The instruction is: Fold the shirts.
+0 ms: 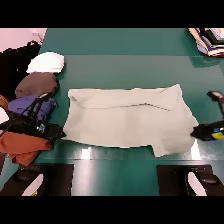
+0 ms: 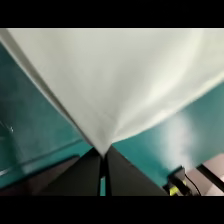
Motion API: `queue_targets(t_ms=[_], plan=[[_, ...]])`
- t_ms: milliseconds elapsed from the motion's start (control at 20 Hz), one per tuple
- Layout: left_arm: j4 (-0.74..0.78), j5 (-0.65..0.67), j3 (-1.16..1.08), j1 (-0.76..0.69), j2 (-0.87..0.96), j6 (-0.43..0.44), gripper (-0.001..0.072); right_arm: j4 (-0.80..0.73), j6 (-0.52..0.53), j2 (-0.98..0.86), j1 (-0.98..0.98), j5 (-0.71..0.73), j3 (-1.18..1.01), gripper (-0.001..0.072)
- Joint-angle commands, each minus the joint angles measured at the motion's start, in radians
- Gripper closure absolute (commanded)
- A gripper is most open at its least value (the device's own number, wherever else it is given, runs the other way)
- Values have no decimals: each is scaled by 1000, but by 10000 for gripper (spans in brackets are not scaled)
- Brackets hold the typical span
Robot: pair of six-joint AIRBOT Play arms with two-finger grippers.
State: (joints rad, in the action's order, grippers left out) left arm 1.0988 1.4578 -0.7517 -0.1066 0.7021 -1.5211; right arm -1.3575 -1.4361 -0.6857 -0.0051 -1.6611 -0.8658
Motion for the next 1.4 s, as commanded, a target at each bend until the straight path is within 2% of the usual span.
queue_targets(t_ms=[0, 200, 500, 750, 900, 950, 1000, 1050, 1250, 1300, 1350], plan=[[72, -167, -76, -17, 72, 10, 684, -5, 5, -126, 1, 87, -146, 701], [97, -409, -229, -17, 340, 10, 683, -5, 51, -434, 2, 203, -322, 700], [103, -494, -498, -15, 737, 10, 683, 3, 51, -795, 1, 267, -589, 700], [103, -587, -597, -15, 820, 4, 683, 4, 51, -975, 1, 272, -794, 698], [103, -578, -601, -15, 821, 2, 681, 47, 61, -1044, 0, 271, -888, 687], [103, -568, -601, -15, 821, 2, 563, 99, 79, -1059, -10, 274, -909, 538], [103, -561, -601, -15, 821, -6, 254, 165, 89, -1072, -21, 275, -929, 311], [103, -556, -601, -15, 819, -19, 110, 219, 97, -1081, -35, 272, -943, 254], [103, -415, -663, -15, 813, -16, 120, 290, 149, -1065, -140, 185, -917, 254], [103, -364, -683, -15, 813, -11, 312, 291, 166, -1051, -175, 166, -882, 254], [100, -327, -695, -15, 813, 12, 534, 291, 182, -1038, -212, 152, -842, 254]])
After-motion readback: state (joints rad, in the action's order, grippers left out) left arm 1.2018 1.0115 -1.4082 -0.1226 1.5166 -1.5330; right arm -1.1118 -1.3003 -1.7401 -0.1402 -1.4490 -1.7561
